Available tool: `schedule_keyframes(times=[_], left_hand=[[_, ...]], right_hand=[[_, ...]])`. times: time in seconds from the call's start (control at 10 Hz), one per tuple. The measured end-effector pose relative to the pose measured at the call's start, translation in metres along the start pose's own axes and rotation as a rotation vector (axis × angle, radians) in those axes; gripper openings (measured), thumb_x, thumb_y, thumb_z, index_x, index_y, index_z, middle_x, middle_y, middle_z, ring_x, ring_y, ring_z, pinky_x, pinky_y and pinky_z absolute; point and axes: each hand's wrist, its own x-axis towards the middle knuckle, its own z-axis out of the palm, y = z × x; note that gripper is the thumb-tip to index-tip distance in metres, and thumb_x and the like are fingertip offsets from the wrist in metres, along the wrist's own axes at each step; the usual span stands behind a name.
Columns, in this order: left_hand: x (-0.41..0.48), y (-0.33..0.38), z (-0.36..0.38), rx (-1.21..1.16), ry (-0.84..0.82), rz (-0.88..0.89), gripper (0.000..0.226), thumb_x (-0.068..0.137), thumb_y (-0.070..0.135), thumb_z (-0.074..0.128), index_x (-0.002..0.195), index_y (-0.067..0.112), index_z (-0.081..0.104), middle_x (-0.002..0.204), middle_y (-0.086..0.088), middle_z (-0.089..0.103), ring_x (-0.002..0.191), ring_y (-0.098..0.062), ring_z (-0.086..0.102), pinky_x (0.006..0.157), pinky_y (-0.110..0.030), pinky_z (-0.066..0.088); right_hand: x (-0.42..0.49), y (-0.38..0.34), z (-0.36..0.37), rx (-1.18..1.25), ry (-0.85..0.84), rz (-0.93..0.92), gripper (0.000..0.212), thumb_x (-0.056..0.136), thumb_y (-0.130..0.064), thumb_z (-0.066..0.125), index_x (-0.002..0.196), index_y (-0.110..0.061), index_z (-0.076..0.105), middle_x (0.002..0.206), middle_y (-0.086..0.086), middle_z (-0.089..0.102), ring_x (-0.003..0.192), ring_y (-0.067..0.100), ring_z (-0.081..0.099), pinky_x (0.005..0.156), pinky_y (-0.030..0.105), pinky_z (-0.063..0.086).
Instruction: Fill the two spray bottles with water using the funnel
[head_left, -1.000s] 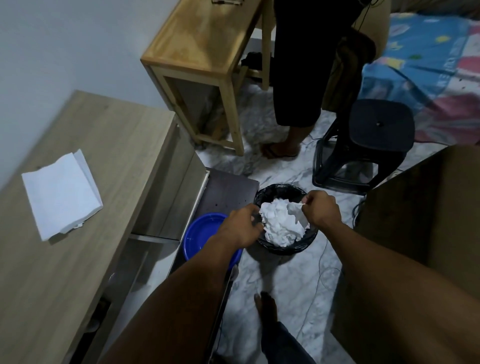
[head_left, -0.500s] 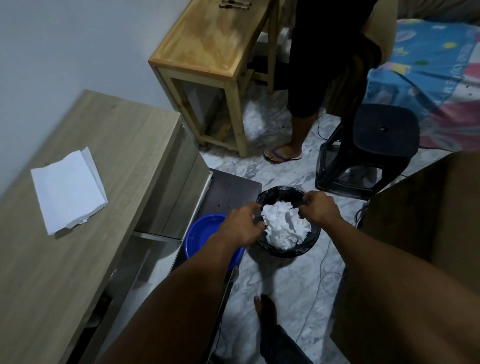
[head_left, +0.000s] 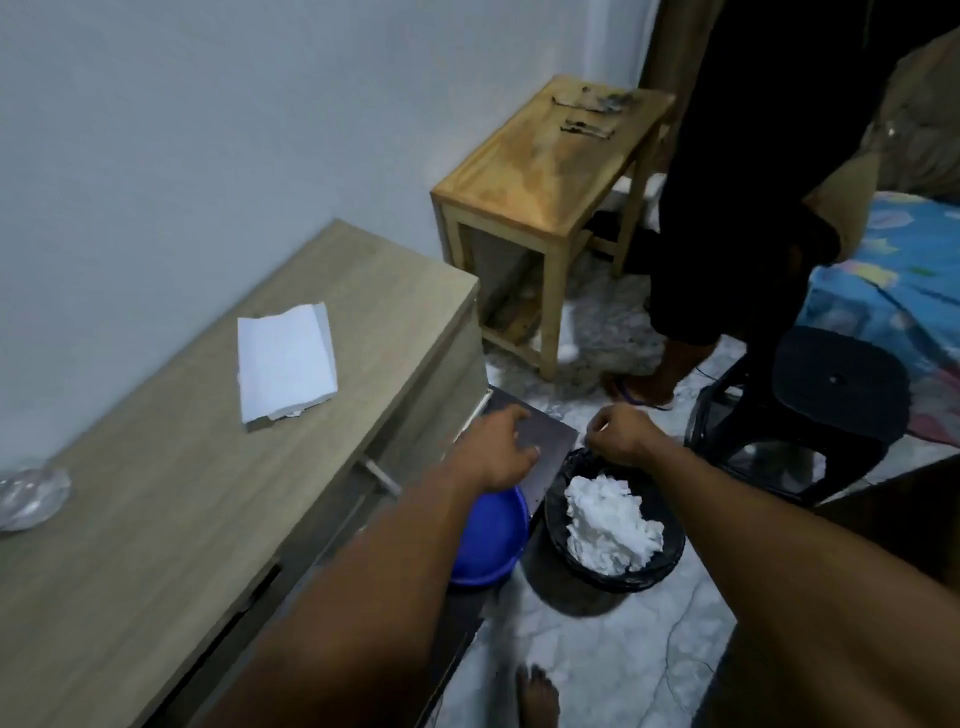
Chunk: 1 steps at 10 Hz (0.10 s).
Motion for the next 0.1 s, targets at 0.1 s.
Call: schedule_keyframes(times=[0.1], left_hand=[[-0.0257, -0.0232, -0.0377, -0.036, 0.17, -0.012, 0.058, 0.09, 0.034, 0.065, 0.144, 0.021, 0.046, 0.138, -0.008, 0.058, 0.123, -0.024, 0.056, 0.102, -0.035, 0.046]], right_hand=[[-0.0066, -0.0682, 0.0066, -0.067, -0.047, -0.103, 0.024, 0.089, -0.023, 0.064, 0.08, -0.002, 0.071, 0.084, 0.017, 0.07, 0.084, 0.031, 0.066, 0.073, 0.039, 0.054]])
